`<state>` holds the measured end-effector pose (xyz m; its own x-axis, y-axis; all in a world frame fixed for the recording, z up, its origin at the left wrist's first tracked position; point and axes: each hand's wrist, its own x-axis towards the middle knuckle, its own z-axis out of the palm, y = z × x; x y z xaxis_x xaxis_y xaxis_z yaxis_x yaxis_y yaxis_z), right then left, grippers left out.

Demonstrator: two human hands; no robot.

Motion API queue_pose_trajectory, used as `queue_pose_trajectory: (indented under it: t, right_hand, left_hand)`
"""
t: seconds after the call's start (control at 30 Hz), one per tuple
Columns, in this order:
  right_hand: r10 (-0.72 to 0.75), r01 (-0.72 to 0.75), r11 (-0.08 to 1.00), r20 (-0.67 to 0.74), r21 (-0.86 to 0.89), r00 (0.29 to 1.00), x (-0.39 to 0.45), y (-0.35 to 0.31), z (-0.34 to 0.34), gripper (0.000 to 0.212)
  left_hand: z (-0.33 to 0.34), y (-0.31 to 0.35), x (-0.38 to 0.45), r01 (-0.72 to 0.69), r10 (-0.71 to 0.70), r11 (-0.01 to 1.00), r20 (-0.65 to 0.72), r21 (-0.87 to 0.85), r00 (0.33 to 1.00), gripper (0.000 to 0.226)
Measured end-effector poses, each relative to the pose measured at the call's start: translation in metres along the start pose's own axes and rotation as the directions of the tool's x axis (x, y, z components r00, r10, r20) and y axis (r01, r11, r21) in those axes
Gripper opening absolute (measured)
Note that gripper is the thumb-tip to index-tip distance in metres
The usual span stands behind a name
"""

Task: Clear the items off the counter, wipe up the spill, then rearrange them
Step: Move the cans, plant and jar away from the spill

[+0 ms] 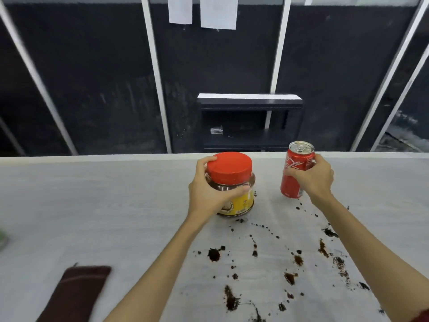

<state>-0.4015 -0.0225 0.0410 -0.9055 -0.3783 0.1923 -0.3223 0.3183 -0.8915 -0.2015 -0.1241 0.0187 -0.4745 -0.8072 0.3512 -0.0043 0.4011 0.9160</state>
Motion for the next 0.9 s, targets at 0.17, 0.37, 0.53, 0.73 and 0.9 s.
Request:
queue_pose_trajectory:
  t: [0.17, 0.37, 0.53, 0.73, 0.9]
  right_hand:
    - [-0.061, 0.045, 0.993, 0.151, 0.11, 0.987, -0.049, -0.055, 0.06, 0.059]
    - [-0.156, 0.071, 0.973, 0.403, 0.218, 0.902, -0.132, -0.122, 0.157, 0.06]
    - [-0.219, 0.063, 0.957, 0.564, 0.283, 0.796, -0.202, -0.165, 0.231, 0.065]
    - [-0.254, 0.09, 0.958, 0.658, 0.272, 0.709, -0.255, -0.188, 0.296, 0.061]
    - [-0.24, 0.105, 0.967, 0.684, 0.233, 0.689, -0.278, -0.188, 0.331, 0.066]
  left_hand:
    - [-0.111, -0.005, -0.032, 0.013, 0.001, 0.996, -0.154, 0.092, 0.988, 0.088]
    - [-0.242, -0.02, -0.1, 0.117, -0.04, 0.974, -0.358, 0.194, 0.933, 0.089]
    - [-0.312, -0.03, -0.146, 0.207, -0.06, 0.944, -0.485, 0.256, 0.873, 0.094]
    - [-0.352, -0.037, -0.181, 0.246, -0.088, 0.939, -0.526, 0.24, 0.846, 0.094]
    - [-0.362, -0.042, -0.2, 0.273, -0.138, 0.941, -0.515, 0.197, 0.846, 0.095]
